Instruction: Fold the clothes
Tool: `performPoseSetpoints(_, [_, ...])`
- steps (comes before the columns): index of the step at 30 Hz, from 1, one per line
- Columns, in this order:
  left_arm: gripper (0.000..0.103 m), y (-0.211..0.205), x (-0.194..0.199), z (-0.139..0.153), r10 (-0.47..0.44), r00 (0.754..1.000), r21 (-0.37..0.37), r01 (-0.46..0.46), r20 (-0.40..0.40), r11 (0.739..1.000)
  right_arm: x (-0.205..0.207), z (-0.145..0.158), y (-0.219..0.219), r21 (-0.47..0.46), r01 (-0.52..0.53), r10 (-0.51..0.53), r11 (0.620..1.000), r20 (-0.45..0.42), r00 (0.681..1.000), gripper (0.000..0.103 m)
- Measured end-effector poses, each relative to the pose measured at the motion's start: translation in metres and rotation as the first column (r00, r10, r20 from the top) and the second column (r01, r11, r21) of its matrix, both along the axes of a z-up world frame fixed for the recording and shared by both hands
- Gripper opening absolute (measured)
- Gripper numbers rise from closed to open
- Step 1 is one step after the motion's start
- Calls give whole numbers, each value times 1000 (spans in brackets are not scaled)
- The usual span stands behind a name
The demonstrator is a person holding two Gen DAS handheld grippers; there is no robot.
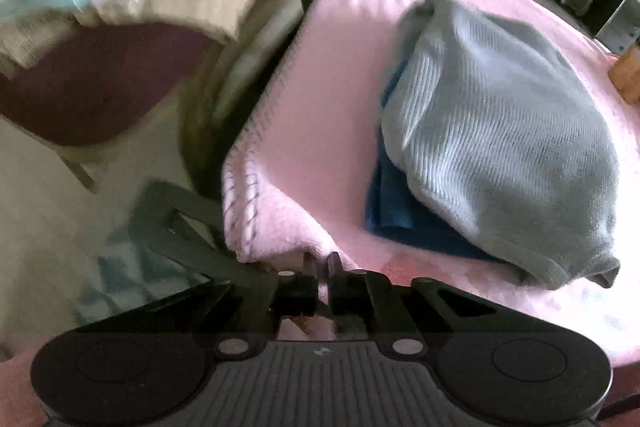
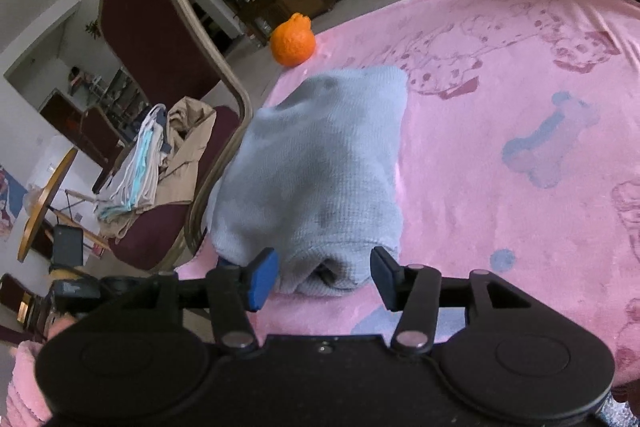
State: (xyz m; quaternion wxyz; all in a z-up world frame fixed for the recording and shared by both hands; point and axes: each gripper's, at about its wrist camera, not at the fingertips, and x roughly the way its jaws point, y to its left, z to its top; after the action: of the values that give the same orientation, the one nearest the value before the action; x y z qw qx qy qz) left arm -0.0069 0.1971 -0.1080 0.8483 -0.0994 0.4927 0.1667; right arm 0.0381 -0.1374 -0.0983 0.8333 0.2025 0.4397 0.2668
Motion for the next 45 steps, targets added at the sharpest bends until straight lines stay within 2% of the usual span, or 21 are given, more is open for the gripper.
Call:
performPoseSetpoints(2, [6,-1,-14,21,30,999,23,-31,29,999,-1,2,-6,3,16,-16,1000,6,1000,50])
performPoseSetpoints(4, [9,0,-18,32,57,998,44,-56,-12,997,-1,3,-9,5,24,-24,1000,11,1000,51])
performPoseSetpoints(6, [19,1,-16,35,123,988,226,-99,-93,969,1,2,-10,13,23,-23,1000,4,1000,54])
performPoseSetpoints(8, [26,2,-18,38,166,981,333,-126,-97,935,2,0,-10,19,18,-18,1000,-7,1000,57])
performPoseSetpoints(9, [26,4,-19,40,172,981,349,-131,-89,928,2,1,-10,21,15,-14,1000,-5,1000,58])
performPoseSetpoints(12, [26,5,-18,45,109,994,243,-99,-29,965,1,5,-10,19,25,-25,1000,14,1000,61])
performPoseSetpoints(14, [26,-6,-11,46,16,999,162,-21,33,987,3,7,-10,16,44,-45,999,26,999,58])
performPoseSetpoints(15, [25,-12,-7,46,-30,997,124,22,67,992,5,9,-9,6,56,-56,998,36,998,42])
performPoseSetpoints(17, [26,-33,7,48,-137,980,125,120,143,985,13,12,-2,-23,58,-57,998,58,997,23])
performPoseSetpoints(20, [27,-61,37,44,-275,945,229,231,180,945,28,15,14,-51,48,-44,998,77,996,24])
performPoseSetpoints(22, [20,-70,64,26,-283,952,296,238,117,925,38,10,27,-69,41,-35,997,77,996,24])
performPoseSetpoints(23, [16,-68,76,14,-255,964,310,221,71,924,44,7,34,-84,38,-31,996,76,997,24])
performPoseSetpoints(26, [17,-50,91,-12,-176,984,313,169,-6,935,52,0,51,-161,41,-23,986,110,994,24])
performPoseSetpoints(27, [17,-48,89,-16,-166,986,322,162,-14,933,55,-4,57,-202,40,-15,979,122,992,24])
performPoseSetpoints(29, [17,-44,87,-20,-161,987,333,159,-21,930,61,-18,68,-281,-12,35,960,77,996,31])
performPoseSetpoints(32, [17,-36,83,-12,-168,986,299,159,4,941,64,-30,68,-278,-18,25,960,20,999,33])
performPoseSetpoints(35, [18,-27,69,9,-174,982,219,154,74,963,65,-8,50,-198,-2,-8,980,-52,999,33])
performPoseSetpoints(37, [18,-20,53,32,-192,969,128,173,158,977,56,27,35,-164,-16,12,986,-30,999,33])
performPoseSetpoints(39, [20,-19,53,50,-207,952,99,189,226,977,49,66,23,-181,-36,44,983,43,998,46])
performPoseSetpoints(41, [23,-17,55,68,-219,932,75,206,290,976,44,105,15,-221,-47,76,974,128,989,51])
performPoseSetpoints(45, [22,-21,103,63,-265,929,100,247,257,964,67,143,29,-327,-38,132,944,269,954,50])
